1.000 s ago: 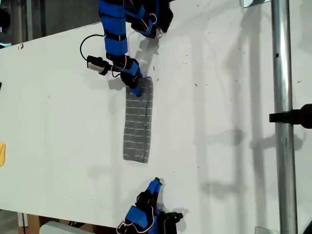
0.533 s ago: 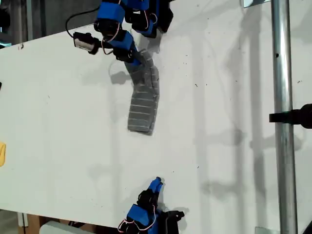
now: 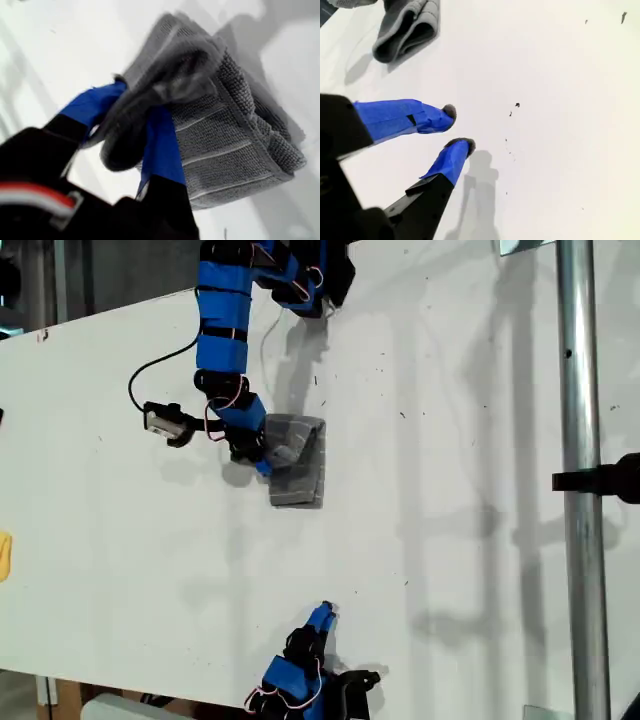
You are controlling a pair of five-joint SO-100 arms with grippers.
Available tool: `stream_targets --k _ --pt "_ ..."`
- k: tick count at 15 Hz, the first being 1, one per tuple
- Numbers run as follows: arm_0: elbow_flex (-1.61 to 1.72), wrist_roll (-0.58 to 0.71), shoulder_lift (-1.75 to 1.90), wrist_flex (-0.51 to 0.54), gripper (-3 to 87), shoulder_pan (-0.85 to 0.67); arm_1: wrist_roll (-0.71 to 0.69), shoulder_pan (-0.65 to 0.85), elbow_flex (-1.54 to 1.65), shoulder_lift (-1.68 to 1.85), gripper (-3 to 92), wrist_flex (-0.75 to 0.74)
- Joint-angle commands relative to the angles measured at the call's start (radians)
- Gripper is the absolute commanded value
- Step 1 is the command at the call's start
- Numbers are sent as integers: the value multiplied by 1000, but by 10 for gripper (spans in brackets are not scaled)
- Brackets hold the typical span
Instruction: Grasp corners of a towel and fold twice.
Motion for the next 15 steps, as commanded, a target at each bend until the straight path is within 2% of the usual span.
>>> stream_targets --k 1,2,3,4,5,6,9,10,11,12,13,14,15 --pt "2 -9 6 -21 85 -5 0 21 -38 81 244 -15" --pt "15 -20 6 -20 86 -5 23 26 69 156 225 2" --pt "41 -52 6 -15 98 -14 23 12 222 268 218 -49" --pt "48 -92 6 9 99 -29 28 -12 373 397 174 -87" --pt "48 -91 6 12 95 -34 58 -31 509 528 42 -81" --pt "48 -91 6 14 95 -32 94 -57 652 684 33 -66" --pt "48 -40 6 17 96 -71 230 -121 881 996 16 153" --pt "48 -72 6 17 96 -83 261 -124 931 1022 8 190" --pt "48 11 6 18 97 -92 279 -118 969 1022 7 202" --pt "48 236 6 18 97 -94 314 -114 1012 1022 7 192" --pt "48 543 6 18 96 -92 348 -121 1060 1022 8 160" --pt "49 793 6 8 91 -86 422 -137 1066 1035 25 207" --pt "49 761 6 12 89 -86 469 -152 1075 1092 29 250"
